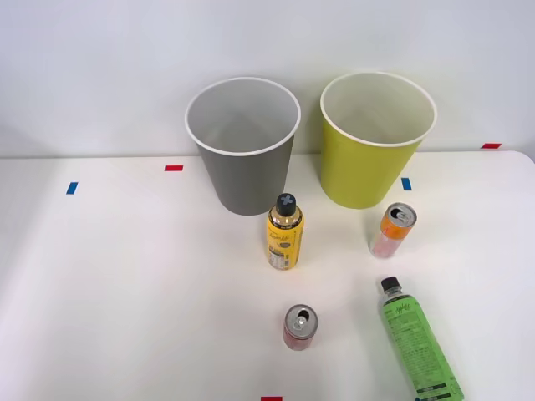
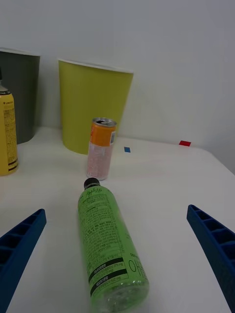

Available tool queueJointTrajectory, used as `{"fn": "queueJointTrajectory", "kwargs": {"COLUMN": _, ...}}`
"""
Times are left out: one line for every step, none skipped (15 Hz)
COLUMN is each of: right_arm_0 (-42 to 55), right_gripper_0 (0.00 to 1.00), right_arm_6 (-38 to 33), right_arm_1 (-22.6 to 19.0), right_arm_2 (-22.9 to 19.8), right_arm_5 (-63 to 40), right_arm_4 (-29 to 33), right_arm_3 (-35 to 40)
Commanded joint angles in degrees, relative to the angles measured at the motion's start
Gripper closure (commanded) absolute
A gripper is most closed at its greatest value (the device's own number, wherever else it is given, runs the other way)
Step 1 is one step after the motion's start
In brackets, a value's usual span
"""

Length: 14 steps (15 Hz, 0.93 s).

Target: Put cans in the gray bin, plastic bottles in the light green bin

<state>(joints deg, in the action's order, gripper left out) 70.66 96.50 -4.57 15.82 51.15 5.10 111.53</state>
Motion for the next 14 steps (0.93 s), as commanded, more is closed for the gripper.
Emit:
{"fn": "queueJointTrajectory", "kwargs": {"right_arm_0": 0.0, "right_gripper_0": 0.0, "right_arm_6": 0.0, "right_arm_1": 0.0, "right_arm_2": 0.0, "right_arm_5": 0.0, "right_arm_4": 0.0, "right_arm_3": 0.0}}
{"fn": "queueJointTrajectory", "kwargs": {"right_arm_0": 0.0, "right_gripper_0": 0.0, "right_arm_6": 0.0, "right_arm_1": 0.0, "right_arm_2": 0.0, "right_arm_5": 0.0, "right_arm_4": 0.0, "right_arm_3": 0.0}}
{"fn": "queueJointTrajectory", "kwargs": {"right_arm_0": 0.0, "right_gripper_0": 0.0, "right_arm_6": 0.0, "right_arm_1": 0.0, "right_arm_2": 0.0, "right_arm_5": 0.0, "right_arm_4": 0.0, "right_arm_3": 0.0}}
{"fn": "queueJointTrajectory", "kwargs": {"right_arm_0": 0.0, "right_gripper_0": 0.0, "right_arm_6": 0.0, "right_arm_1": 0.0, "right_arm_2": 0.0, "right_arm_5": 0.0, "right_arm_4": 0.0, "right_arm_3": 0.0}}
{"fn": "queueJointTrajectory", "kwargs": {"right_arm_0": 0.0, "right_gripper_0": 0.0, "right_arm_6": 0.0, "right_arm_1": 0.0, "right_arm_2": 0.0, "right_arm_5": 0.0, "right_arm_4": 0.0, "right_arm_3": 0.0}}
{"fn": "queueJointTrajectory", "kwargs": {"right_arm_0": 0.0, "right_gripper_0": 0.0, "right_arm_6": 0.0, "right_arm_1": 0.0, "right_arm_2": 0.0, "right_arm_5": 0.0, "right_arm_4": 0.0, "right_arm_3": 0.0}}
{"fn": "queueJointTrajectory", "kwargs": {"right_arm_0": 0.0, "right_gripper_0": 0.0, "right_arm_6": 0.0, "right_arm_1": 0.0, "right_arm_2": 0.0, "right_arm_5": 0.0, "right_arm_4": 0.0, "right_arm_3": 0.0}}
{"fn": "queueJointTrajectory", "kwargs": {"right_arm_0": -1.32, "right_gripper_0": 0.0, "right_arm_6": 0.0, "right_arm_1": 0.09, "right_arm_2": -0.18, "right_arm_5": -0.7, "right_arm_4": 0.0, "right_arm_3": -1.85}}
{"fn": "queueJointTrajectory", "kwargs": {"right_arm_0": -1.49, "right_gripper_0": 0.0, "right_arm_6": 0.0, "right_arm_1": 0.09, "right_arm_2": 0.09, "right_arm_5": -0.18, "right_arm_4": 0.0, "right_arm_3": -1.93}}
{"fn": "queueJointTrajectory", "kwargs": {"right_arm_0": -1.58, "right_gripper_0": 0.0, "right_arm_6": 0.09, "right_arm_1": 0.09, "right_arm_2": 0.35, "right_arm_5": 0.0, "right_arm_4": -0.09, "right_arm_3": -1.93}}
{"fn": "queueJointTrajectory", "kwargs": {"right_arm_0": -1.58, "right_gripper_0": 0.0, "right_arm_6": -0.09, "right_arm_1": 0.26, "right_arm_2": 0.53, "right_arm_5": 0.09, "right_arm_4": -0.62, "right_arm_3": -1.58}}
{"fn": "queueJointTrajectory", "kwargs": {"right_arm_0": -1.67, "right_gripper_0": 0.0, "right_arm_6": 0.26, "right_arm_1": 0.26, "right_arm_2": 0.53, "right_arm_5": 0.09, "right_arm_4": -0.88, "right_arm_3": -0.97}}
{"fn": "queueJointTrajectory", "kwargs": {"right_arm_0": -1.76, "right_gripper_0": 0.0, "right_arm_6": 0.0, "right_arm_1": 0.26, "right_arm_2": 0.44, "right_arm_5": -1.58, "right_arm_4": -1.23, "right_arm_3": 0.09}}
{"fn": "queueJointTrajectory", "kwargs": {"right_arm_0": -1.76, "right_gripper_0": 0.0, "right_arm_6": 0.0, "right_arm_1": 0.09, "right_arm_2": 0.44, "right_arm_5": -5.54, "right_arm_4": -1.32, "right_arm_3": 2.02}}
